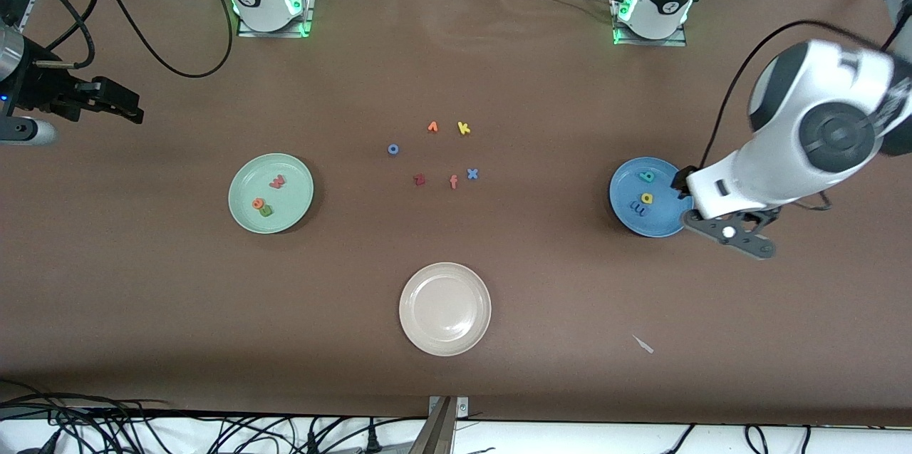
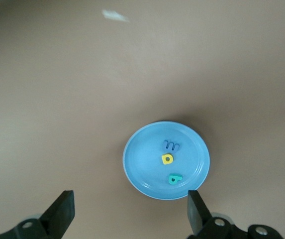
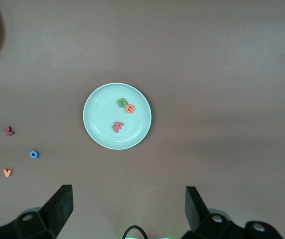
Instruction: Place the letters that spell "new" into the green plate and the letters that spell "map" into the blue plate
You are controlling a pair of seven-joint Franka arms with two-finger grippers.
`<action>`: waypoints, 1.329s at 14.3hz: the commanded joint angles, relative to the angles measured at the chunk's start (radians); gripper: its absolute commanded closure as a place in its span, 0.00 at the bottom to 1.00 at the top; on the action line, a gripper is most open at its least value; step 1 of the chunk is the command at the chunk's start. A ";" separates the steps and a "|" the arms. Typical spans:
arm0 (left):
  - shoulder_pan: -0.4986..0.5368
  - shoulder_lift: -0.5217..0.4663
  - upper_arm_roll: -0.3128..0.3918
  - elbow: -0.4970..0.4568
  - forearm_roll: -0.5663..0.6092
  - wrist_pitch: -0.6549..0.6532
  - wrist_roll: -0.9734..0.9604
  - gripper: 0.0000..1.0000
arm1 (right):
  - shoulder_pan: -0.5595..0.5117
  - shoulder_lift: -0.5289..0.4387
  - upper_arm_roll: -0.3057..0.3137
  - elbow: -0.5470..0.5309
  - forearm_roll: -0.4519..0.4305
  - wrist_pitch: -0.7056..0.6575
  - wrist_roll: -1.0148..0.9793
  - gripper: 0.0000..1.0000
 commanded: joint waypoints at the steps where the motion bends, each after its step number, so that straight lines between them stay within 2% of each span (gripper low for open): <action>1: -0.010 0.008 0.010 0.098 -0.057 -0.040 -0.013 0.00 | -0.002 0.026 0.003 0.038 0.007 -0.015 -0.016 0.00; 2: -0.014 -0.042 0.044 0.086 -0.107 -0.036 -0.036 0.00 | -0.002 0.026 0.003 0.038 0.009 -0.015 -0.016 0.00; 5: -0.155 -0.222 0.310 0.000 -0.301 -0.032 -0.180 0.00 | -0.003 0.028 0.003 0.038 0.006 -0.014 -0.016 0.00; 7: -0.308 -0.309 0.501 -0.060 -0.346 -0.032 -0.182 0.00 | -0.003 0.028 0.003 0.038 0.006 -0.012 -0.014 0.00; 8: -0.342 -0.339 0.545 -0.097 -0.348 -0.031 -0.180 0.00 | -0.003 0.028 0.003 0.036 0.006 -0.012 -0.014 0.00; 9: -0.344 -0.384 0.547 -0.159 -0.348 -0.016 -0.180 0.00 | -0.003 0.028 0.003 0.036 0.004 -0.014 -0.013 0.00; 11: -0.338 -0.481 0.547 -0.346 -0.357 0.073 -0.186 0.00 | -0.003 0.028 0.003 0.036 0.006 -0.015 -0.013 0.00; 12: -0.336 -0.494 0.547 -0.370 -0.365 0.092 -0.186 0.00 | -0.003 0.028 0.003 0.036 0.003 -0.015 -0.013 0.00; 16: -0.324 -0.482 0.549 -0.349 -0.375 0.092 -0.180 0.00 | 0.000 0.028 0.003 0.036 0.003 -0.017 -0.011 0.00; 19: -0.330 -0.456 0.574 -0.314 -0.438 0.080 -0.174 0.00 | -0.002 0.028 0.003 0.036 0.003 -0.017 -0.011 0.00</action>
